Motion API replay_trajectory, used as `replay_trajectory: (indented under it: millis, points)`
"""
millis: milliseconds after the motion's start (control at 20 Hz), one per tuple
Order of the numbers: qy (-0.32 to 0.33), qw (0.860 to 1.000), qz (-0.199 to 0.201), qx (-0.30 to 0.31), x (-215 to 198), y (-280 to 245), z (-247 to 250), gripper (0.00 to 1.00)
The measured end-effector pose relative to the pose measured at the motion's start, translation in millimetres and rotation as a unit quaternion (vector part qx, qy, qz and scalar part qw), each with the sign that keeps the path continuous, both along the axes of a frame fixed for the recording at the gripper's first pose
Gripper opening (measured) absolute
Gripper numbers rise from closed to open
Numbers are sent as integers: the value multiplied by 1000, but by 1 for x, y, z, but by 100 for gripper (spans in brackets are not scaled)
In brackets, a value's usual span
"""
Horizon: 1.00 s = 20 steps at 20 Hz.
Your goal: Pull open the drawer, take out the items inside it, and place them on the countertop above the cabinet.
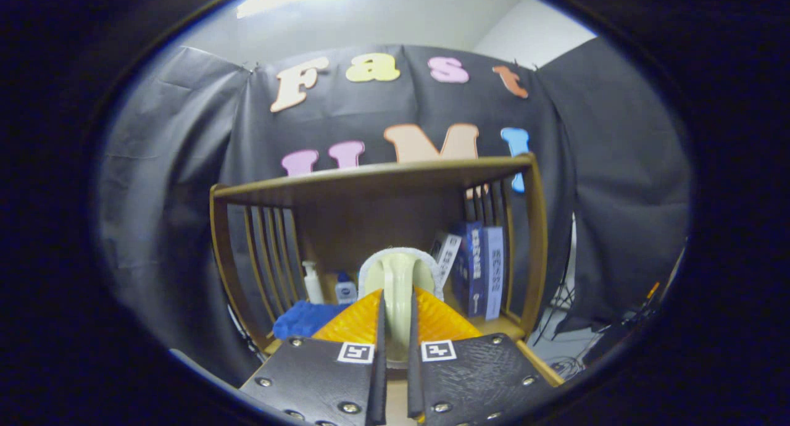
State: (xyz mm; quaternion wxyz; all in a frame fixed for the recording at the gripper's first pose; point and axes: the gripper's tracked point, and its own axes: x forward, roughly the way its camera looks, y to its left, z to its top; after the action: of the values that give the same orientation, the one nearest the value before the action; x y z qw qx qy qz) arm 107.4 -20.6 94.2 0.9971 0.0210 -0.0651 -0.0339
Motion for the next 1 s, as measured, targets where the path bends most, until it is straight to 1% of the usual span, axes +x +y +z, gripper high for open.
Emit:
replay_trajectory:
  millis: [100, 250, 450, 650, 800, 950, 1000]
  points:
    - [-19, 1000, 4, -3, 9, 5, 1, 14]
    - [-5, 1000, 8, -3, 25, 12, -19, 13]
    - [57, 998, 6, -14, 67, 16, -70, 13]
    - [131, 991, 19, -21, 98, 28, -124, 14]
    - [169, 985, 10, -33, 117, 28, -152, 14]
    - [217, 975, 2, -53, 131, 24, -190, 15]
    - [208, 976, -4, -55, 137, 21, -189, 15]
